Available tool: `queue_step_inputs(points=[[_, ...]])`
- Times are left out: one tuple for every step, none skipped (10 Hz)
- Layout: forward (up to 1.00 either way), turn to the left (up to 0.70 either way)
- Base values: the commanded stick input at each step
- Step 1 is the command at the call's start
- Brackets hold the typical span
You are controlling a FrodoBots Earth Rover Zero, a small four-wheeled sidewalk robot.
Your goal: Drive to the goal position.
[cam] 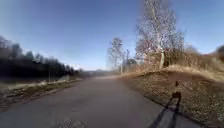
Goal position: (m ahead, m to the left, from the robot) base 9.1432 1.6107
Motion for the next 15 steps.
queue_step_inputs(points=[[0.85,0.0],[0.85,0.0],[0.85,0.0],[0.85,0.0],[0.85,0.0],[0.85,0.0],[0.85,0.0],[0.85,0.0],[0.85,0.26],[0.85,0.34],[0.85,0.34],[0.85,0.34],[0.85,0.34],[0.85,0.33],[0.85,0.09]])
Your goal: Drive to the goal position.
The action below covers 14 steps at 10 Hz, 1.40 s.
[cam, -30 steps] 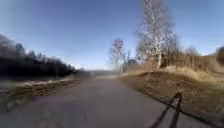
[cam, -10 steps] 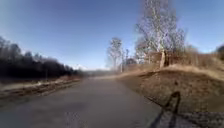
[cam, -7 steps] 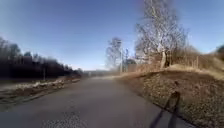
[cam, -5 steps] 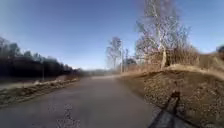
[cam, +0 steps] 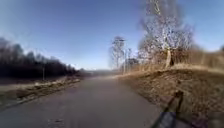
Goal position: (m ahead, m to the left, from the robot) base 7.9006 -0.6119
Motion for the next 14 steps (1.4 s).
queue_step_inputs(points=[[0.85,0.0],[0.85,0.0],[0.85,0.0],[0.85,0.0],[0.85,0.0],[0.85,0.0],[0.85,0.0],[0.85,0.0],[0.85,0.0],[0.85,0.0],[0.85,0.0],[0.85,0.0],[0.85,0.0],[0.85,0.0]])
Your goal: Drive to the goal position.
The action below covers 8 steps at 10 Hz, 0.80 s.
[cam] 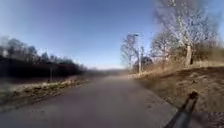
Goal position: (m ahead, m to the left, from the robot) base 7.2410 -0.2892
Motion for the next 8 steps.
queue_step_inputs(points=[[0.85,0.0],[0.85,0.0],[0.85,0.0],[0.85,0.0],[0.85,0.0],[0.85,0.0],[0.85,0.0],[0.85,0.0]])
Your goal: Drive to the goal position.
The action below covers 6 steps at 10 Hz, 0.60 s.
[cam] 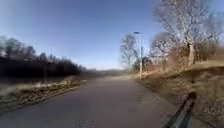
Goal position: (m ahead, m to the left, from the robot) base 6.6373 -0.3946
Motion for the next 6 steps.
queue_step_inputs(points=[[0.85,0.0],[0.85,0.0],[0.85,0.0],[0.85,0.0],[0.85,0.0],[0.85,0.0]])
